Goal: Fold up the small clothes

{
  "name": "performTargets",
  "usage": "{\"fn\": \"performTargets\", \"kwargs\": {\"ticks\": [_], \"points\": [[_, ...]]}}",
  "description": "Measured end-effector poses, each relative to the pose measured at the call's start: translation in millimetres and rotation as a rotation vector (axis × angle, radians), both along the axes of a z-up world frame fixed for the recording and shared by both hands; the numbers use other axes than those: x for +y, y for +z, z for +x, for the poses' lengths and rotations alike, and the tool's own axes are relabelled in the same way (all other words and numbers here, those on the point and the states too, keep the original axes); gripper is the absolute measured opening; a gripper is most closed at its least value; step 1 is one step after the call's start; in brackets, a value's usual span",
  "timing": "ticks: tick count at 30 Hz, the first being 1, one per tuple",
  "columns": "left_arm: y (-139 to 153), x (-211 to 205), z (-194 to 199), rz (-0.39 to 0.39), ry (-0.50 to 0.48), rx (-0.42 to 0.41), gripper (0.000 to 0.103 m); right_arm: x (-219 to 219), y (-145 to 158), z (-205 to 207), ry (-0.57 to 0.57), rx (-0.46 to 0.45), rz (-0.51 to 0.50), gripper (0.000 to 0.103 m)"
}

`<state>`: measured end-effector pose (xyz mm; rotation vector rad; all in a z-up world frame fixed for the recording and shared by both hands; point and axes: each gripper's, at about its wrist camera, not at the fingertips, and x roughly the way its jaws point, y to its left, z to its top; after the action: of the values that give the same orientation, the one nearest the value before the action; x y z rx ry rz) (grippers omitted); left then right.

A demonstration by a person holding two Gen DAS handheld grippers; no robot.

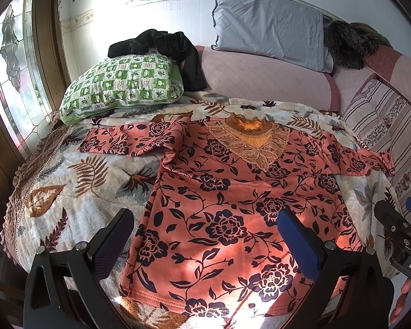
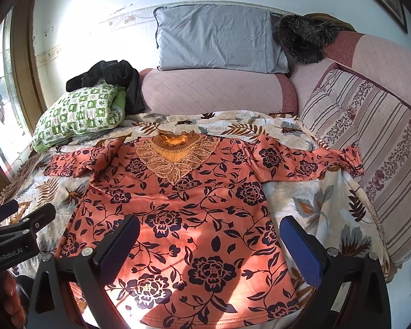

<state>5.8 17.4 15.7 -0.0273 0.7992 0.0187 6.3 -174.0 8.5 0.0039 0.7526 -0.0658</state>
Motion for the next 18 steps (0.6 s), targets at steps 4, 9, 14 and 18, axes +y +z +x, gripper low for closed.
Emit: {"fn": "performTargets", "kwargs": {"ticks": [4,9,14,18], "points": [[0,0,-1,-0.003,0.003,0.001,0.103,0,0,1,0.000,0.003,0.001,0.103],[-1,2,0,-0.003,0.006,0.002,0.103,0,0,2,-0.001,0.002,0.004,0.103],[-3,2,1,-0.007,0.007,0.007,0.103,0,-1,2,-0.001,0.006,0.007,0.103],[-15,11,8,-0.047,0.014,0.034,0.103,-7,-9,6,0.006,0.020,0.041,0.103]]}}
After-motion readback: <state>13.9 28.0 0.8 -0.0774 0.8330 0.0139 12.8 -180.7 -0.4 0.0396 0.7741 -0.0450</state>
